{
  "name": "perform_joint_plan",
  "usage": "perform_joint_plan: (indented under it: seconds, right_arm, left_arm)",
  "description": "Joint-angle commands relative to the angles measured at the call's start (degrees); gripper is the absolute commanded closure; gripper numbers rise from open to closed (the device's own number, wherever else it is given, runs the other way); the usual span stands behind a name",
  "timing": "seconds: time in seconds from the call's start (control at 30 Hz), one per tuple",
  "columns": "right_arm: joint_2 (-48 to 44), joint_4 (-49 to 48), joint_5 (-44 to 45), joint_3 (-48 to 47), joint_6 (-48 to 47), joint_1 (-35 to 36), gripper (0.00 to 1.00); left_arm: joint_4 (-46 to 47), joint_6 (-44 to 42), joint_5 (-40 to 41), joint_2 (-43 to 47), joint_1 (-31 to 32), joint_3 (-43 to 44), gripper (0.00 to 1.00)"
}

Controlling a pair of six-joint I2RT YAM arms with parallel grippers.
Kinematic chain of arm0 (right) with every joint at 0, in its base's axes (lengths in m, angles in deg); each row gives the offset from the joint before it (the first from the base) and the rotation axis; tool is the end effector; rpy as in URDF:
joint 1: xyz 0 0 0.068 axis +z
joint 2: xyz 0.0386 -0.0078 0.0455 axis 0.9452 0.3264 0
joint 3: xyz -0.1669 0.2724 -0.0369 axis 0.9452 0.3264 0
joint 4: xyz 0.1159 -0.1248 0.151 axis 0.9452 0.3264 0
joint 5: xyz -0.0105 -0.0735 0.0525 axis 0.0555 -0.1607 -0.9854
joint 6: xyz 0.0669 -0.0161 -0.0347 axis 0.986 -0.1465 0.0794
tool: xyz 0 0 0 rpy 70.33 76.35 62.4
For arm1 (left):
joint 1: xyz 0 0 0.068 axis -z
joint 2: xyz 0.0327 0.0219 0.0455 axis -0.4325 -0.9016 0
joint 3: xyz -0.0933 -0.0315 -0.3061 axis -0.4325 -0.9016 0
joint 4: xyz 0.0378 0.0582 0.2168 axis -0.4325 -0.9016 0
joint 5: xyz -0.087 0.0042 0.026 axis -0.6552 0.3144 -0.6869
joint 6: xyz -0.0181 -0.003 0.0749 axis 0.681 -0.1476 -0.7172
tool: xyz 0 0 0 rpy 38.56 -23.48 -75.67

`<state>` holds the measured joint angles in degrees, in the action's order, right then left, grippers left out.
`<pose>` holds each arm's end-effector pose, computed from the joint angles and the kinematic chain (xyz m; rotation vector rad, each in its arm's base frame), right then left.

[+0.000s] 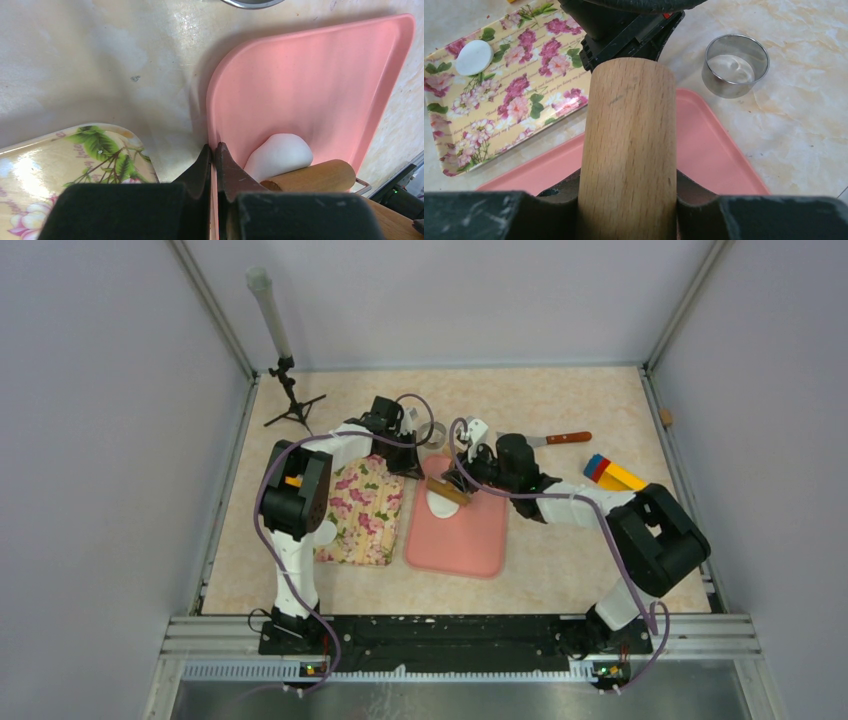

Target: Roll out the dumpling wrappers from the dough

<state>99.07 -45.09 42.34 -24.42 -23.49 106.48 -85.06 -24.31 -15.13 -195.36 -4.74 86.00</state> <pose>0.2697 0.2199 0.2712 -0.8519 1.7673 0.7214 0.3972 -0.1804 0.1926 0.1461 2.7118 -0.7989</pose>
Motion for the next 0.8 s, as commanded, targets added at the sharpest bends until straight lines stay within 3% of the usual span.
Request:
perform_joint_plan:
  seconds: [0.0, 0.77]
  right_arm:
    - [4.1, 11.9, -2.3, 3.4, 1.2, 1.4, 1.0]
    - [6.6, 15.4, -3.5, 3.1, 0.2, 1.4, 1.0]
  left_arm:
    - [-4.9, -1.3, 2.1, -1.4, 0.4, -2.8, 1.0]
    - [-4.9, -1.3, 1.9, -1.3, 0.3, -2.8, 1.0]
